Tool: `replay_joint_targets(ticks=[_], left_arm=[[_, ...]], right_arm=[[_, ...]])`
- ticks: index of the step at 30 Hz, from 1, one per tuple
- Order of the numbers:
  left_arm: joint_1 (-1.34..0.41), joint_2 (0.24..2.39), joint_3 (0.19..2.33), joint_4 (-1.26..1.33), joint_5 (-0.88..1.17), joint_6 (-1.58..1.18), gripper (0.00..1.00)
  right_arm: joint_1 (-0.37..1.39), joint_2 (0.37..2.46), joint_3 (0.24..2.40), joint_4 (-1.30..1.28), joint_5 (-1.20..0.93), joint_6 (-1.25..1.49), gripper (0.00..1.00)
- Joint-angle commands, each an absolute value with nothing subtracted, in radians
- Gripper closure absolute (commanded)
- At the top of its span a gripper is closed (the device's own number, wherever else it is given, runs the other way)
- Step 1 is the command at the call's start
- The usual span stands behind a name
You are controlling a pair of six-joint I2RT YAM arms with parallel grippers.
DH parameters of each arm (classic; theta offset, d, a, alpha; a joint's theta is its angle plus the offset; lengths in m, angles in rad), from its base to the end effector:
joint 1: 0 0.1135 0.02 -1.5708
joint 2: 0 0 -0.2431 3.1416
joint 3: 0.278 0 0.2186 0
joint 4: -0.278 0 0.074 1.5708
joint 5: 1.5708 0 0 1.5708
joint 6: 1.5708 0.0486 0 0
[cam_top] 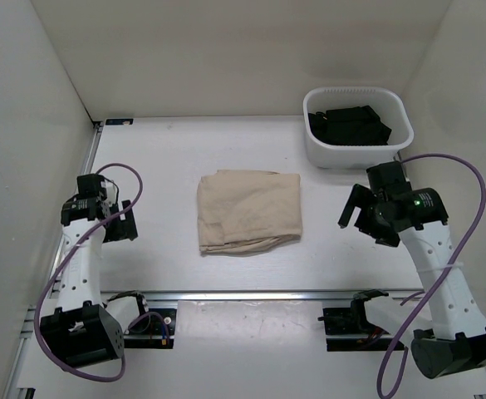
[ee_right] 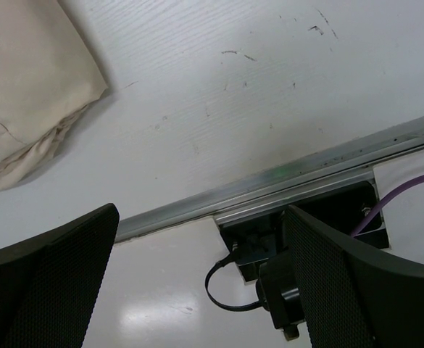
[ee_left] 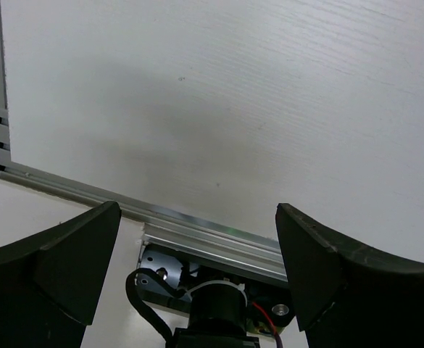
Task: Fold and stack the trousers
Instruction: Fold the trousers
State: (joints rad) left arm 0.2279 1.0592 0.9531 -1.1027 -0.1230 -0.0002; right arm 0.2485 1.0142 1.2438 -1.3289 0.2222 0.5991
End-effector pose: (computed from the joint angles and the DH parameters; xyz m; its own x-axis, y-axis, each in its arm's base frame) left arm 0.1542 0.0419 0.2486 -0.9110 -0.2115 -0.3542 -0.2667 0.9569 0.1147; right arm 0.1362 0.0235 0.3180 -0.7937 0.3661 -0.4858 0.3690 0.9247 0.0940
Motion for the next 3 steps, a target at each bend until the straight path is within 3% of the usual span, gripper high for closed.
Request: replay_joint_targets(ticks=[1,3], left_arm=[[0.236,1.051,0.986,-1.098,-0.104,0.0,0.0],[0.236,1.051,0.986,-1.098,-0.104,0.0,0.0]], right_arm=[[0.247,0.974,1.226,-1.302,0.229,0.6,0.01],[0.247,0.953,1.226,-1.267,0.229,0.589,0.01]])
